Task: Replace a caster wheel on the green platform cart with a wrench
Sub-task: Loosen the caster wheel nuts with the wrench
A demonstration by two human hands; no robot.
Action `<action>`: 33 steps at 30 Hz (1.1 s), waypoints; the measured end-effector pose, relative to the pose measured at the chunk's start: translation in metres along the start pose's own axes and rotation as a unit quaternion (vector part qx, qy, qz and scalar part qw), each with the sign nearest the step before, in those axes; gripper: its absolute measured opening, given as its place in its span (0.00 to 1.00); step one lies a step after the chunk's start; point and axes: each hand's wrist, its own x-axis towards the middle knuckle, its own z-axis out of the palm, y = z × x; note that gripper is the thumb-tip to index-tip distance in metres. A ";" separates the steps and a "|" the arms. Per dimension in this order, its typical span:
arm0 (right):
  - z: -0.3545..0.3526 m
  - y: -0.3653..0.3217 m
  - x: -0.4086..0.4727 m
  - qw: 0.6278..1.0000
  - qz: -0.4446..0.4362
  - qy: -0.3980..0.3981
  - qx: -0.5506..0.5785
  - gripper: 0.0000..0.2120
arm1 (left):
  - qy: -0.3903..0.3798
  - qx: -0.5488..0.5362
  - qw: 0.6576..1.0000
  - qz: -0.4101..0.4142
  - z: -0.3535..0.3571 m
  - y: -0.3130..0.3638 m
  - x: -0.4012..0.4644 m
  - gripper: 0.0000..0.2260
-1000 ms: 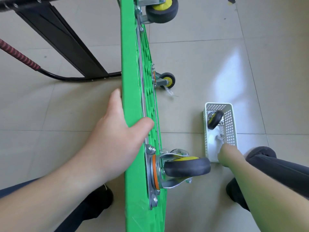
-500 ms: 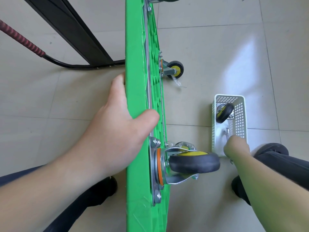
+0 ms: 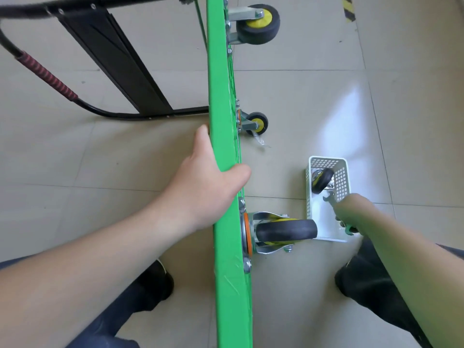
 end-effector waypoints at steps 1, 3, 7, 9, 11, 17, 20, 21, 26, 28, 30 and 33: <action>-0.010 -0.005 -0.012 1.000 -0.008 -0.007 0.016 0.20 | -0.002 0.005 1.000 -0.001 -0.001 0.000 0.000 0.34; -0.032 -0.023 -0.045 0.998 -0.028 -0.027 0.046 0.20 | -0.001 0.010 1.000 -0.001 -0.002 -0.001 0.000 0.30; -0.076 -0.060 -0.119 0.989 -0.119 -0.068 0.051 0.10 | -0.005 0.008 1.000 0.002 -0.003 -0.002 0.002 0.27; -0.095 -0.073 -0.155 0.978 -0.172 -0.090 0.076 0.06 | -0.012 0.006 1.000 0.005 -0.004 -0.001 0.000 0.32; -0.108 -0.081 -0.187 0.957 -0.204 -0.123 0.164 0.12 | -0.015 0.004 1.000 0.004 -0.004 0.000 -0.002 0.36; -0.117 -0.090 -0.250 0.880 -0.272 -0.194 0.336 0.09 | -0.017 -0.002 1.000 -0.016 -0.004 0.002 -0.005 0.34; -0.118 -0.094 -0.257 0.829 -0.283 -0.231 0.424 0.12 | -0.012 -0.016 1.000 -0.024 -0.003 0.003 -0.004 0.37; -0.119 -0.096 -0.257 0.813 -0.288 -0.238 0.446 0.14 | -0.010 -0.018 1.000 -0.024 -0.002 0.004 -0.004 0.37; -0.120 -0.092 -0.256 0.757 -0.319 -0.248 0.513 0.20 | -0.012 -0.016 0.999 -0.032 -0.004 0.006 -0.009 0.37; -0.122 -0.088 -0.255 0.760 -0.338 -0.247 0.497 0.17 | -0.014 -0.016 0.999 -0.035 -0.005 0.007 -0.011 0.34; -0.120 -0.086 -0.250 0.779 -0.356 -0.214 0.470 0.13 | -0.014 -0.012 0.999 -0.037 -0.006 0.008 -0.011 0.32; -0.112 -0.087 -0.238 0.833 -0.392 -0.094 0.379 0.10 | -0.021 -0.013 0.999 -0.037 -0.006 0.008 -0.010 0.31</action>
